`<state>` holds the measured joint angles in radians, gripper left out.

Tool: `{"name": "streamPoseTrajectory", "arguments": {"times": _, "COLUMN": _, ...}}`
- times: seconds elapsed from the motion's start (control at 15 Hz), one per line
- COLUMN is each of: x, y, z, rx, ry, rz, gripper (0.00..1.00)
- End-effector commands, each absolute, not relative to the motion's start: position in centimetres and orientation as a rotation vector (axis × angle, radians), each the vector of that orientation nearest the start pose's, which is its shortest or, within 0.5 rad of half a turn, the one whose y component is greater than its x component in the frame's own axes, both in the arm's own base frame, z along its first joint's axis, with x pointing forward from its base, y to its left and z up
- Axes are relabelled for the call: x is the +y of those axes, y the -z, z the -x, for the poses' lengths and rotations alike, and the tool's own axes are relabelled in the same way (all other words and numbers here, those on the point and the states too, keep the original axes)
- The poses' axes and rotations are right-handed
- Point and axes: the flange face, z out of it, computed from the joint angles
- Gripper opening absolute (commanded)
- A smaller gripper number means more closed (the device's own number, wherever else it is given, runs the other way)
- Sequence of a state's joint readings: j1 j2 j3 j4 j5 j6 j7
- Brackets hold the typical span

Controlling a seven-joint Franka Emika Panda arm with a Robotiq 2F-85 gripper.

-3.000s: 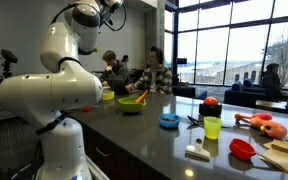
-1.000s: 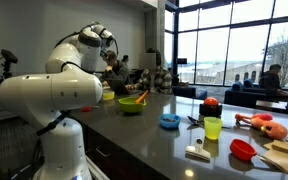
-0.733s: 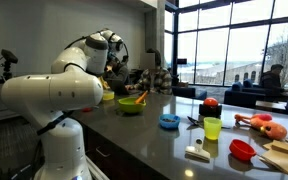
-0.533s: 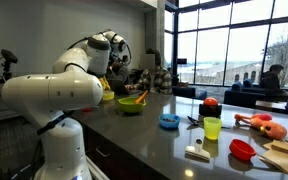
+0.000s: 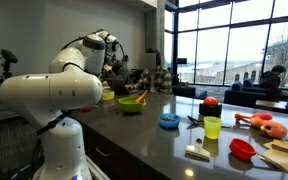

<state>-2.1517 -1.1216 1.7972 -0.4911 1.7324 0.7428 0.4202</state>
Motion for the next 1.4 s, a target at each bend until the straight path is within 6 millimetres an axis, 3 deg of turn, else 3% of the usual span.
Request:
{"name": "streamPoseTrajectory", "arguments": {"times": 0.0, "x": 51.9, "y": -47.7, "z": -47.2, "rx": -0.561, "ry": -1.017, "rz": 2.733, "gripper": 0.03}}
{"name": "streamPoseTrajectory", "arguments": {"times": 0.47, "x": 53.0, "y": -45.7, "z": -44.6, "rx": -0.703, "ry": -1.173, "rz": 2.647, "gripper": 0.03}}
{"name": "streamPoseTrajectory", "arguments": {"times": 0.8, "x": 52.9, "y": -44.7, "z": -44.4, "rx": -0.732, "ry": -1.269, "rz": 2.622, "gripper": 0.03}}
{"name": "streamPoseTrajectory", "arguments": {"times": 1.0, "x": 52.5, "y": -44.7, "z": -45.9, "rx": -0.557, "ry": -1.237, "rz": 2.670, "gripper": 0.03}}
{"name": "streamPoseTrajectory", "arguments": {"times": 1.33, "x": 51.8, "y": -45.9, "z": -50.4, "rx": -0.178, "ry": -1.021, "rz": 2.717, "gripper": 0.03}}
